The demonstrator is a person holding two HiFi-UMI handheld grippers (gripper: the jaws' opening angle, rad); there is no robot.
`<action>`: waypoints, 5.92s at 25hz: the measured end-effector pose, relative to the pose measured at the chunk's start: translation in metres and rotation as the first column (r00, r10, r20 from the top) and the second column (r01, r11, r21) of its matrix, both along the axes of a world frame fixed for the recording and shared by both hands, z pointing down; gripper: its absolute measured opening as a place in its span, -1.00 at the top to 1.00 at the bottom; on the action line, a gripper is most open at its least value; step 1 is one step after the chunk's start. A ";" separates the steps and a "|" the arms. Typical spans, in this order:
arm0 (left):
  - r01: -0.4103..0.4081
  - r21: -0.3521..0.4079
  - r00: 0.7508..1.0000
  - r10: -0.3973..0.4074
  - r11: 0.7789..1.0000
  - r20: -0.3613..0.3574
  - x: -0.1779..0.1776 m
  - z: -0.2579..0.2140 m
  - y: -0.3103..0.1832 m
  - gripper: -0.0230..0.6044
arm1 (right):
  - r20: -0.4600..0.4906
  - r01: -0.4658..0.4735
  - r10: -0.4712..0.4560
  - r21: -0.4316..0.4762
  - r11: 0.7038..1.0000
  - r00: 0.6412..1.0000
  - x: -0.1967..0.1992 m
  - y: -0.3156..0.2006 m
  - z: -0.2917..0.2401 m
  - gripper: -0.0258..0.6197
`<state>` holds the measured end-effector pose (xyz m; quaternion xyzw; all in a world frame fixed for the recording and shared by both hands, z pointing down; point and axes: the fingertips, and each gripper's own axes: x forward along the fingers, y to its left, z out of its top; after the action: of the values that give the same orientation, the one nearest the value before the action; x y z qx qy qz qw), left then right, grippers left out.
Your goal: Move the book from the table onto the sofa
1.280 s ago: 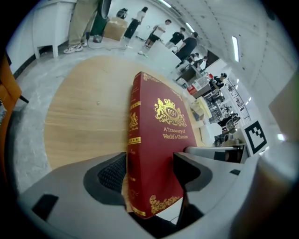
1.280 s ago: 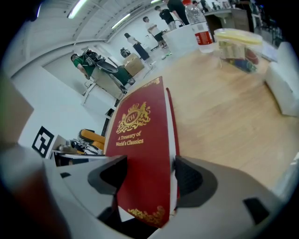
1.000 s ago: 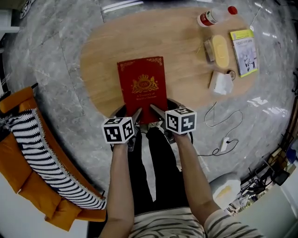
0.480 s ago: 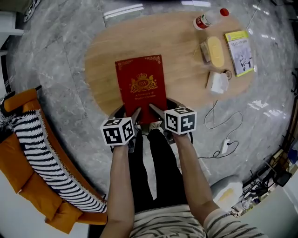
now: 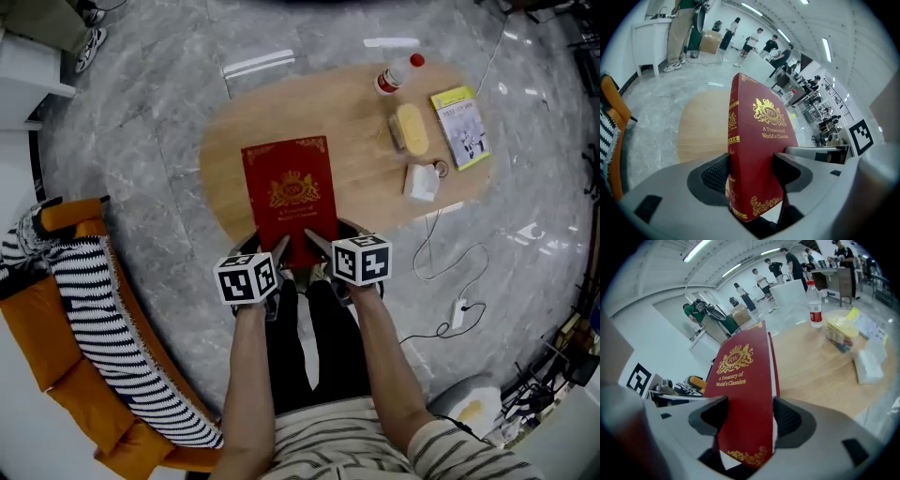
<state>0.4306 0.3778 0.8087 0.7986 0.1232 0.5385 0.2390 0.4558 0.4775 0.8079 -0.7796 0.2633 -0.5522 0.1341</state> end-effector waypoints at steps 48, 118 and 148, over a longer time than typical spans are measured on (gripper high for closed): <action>0.256 0.055 0.875 -0.207 0.965 -0.437 -0.023 -0.415 -0.061 -0.02 | -0.442 0.255 -0.210 0.044 0.966 0.872 -0.001 -0.072 -0.420 -0.04; 0.994 0.000 -0.099 -0.886 -0.111 -0.452 -0.595 -0.408 -0.488 -0.02 | -0.472 0.998 -0.880 0.011 -0.065 -0.052 -0.525 -0.620 -0.419 -0.04; 0.985 0.073 -0.133 -0.961 -0.154 -0.243 -0.675 -0.315 -0.755 -0.02 | -0.282 0.987 -0.950 0.050 -0.151 -0.131 -0.607 -0.895 -0.315 -0.04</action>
<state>-0.2443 -0.3774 0.4941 0.6663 -0.5700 0.1422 0.4593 -0.1510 -0.4172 0.4928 -0.3318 0.8324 -0.3673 -0.2492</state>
